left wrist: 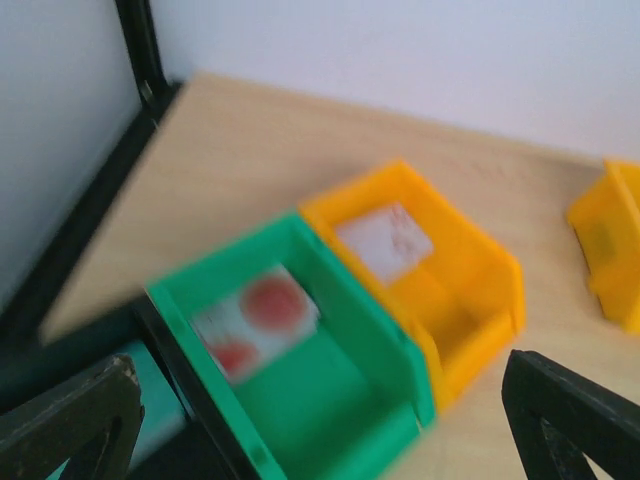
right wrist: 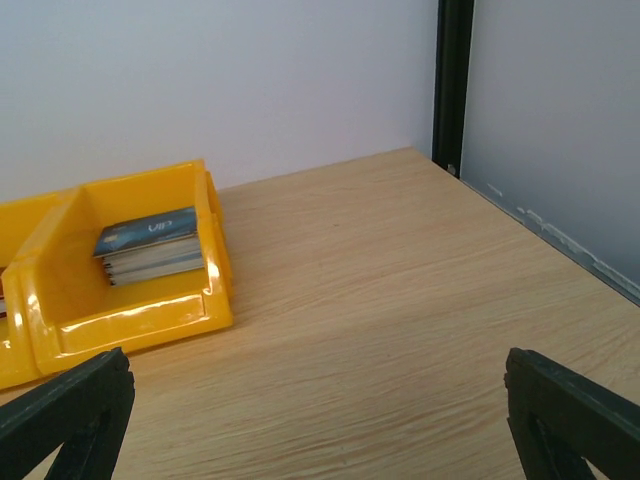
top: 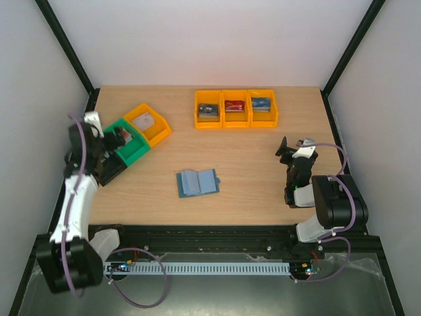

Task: Take the credit cards out of the card holder

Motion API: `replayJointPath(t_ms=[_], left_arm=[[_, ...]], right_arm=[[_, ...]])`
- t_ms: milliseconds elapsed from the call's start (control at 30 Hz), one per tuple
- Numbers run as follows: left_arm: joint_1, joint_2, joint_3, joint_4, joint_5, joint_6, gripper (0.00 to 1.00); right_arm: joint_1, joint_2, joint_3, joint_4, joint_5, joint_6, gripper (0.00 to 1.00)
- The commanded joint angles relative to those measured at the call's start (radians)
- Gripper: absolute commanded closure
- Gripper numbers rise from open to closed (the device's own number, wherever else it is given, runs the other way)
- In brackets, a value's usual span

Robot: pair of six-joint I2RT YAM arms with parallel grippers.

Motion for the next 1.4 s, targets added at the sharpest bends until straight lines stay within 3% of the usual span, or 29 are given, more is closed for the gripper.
replayJointPath(t_ms=[0, 200, 533, 600, 833, 900, 933, 1033, 1100, 1367], left_arm=[[0.144, 0.179, 0.205, -0.108, 0.199, 0.148, 0.0], [0.157, 0.144, -0.114, 0.495, 0.188, 0.053, 0.01], [0.03, 0.155, -0.51, 1.16, 0.076, 0.064, 0.01], [0.007, 0.199, -0.608, 1.392, 0.067, 0.074, 0.0], [-0.113, 0.509, -0.65, 1.778, -0.056, 0.129, 0.0], [-0.148, 0.64, -0.673, 1.976, -0.101, 0.156, 0.01], [-0.167, 0.672, -0.673, 2.007, -0.127, 0.166, 0.01], [-0.188, 0.584, -0.638, 1.813, -0.142, 0.185, 0.0], [-0.193, 0.624, -0.628, 1.861, -0.175, 0.181, 0.0], [-0.214, 0.598, -0.59, 1.749, -0.202, 0.192, 0.0]], right_arm=[[-0.004, 0.005, 0.01, -0.012, 0.048, 0.016, 0.01], [-0.004, 0.004, 0.011, -0.015, 0.05, 0.017, 0.01], [-0.003, 0.004, 0.011, -0.015, 0.048, 0.016, 0.01], [-0.004, 0.004, 0.011, -0.014, 0.049, 0.016, 0.01], [-0.004, 0.004, 0.012, -0.016, 0.048, 0.016, 0.02], [-0.004, 0.005, 0.011, -0.016, 0.048, 0.016, 0.01], [-0.004, 0.004, 0.012, -0.016, 0.048, 0.015, 0.01], [-0.004, 0.004, 0.012, -0.017, 0.049, 0.016, 0.01], [-0.004, 0.004, 0.013, -0.017, 0.047, 0.016, 0.01], [-0.004, 0.004, 0.012, -0.018, 0.048, 0.016, 0.01]])
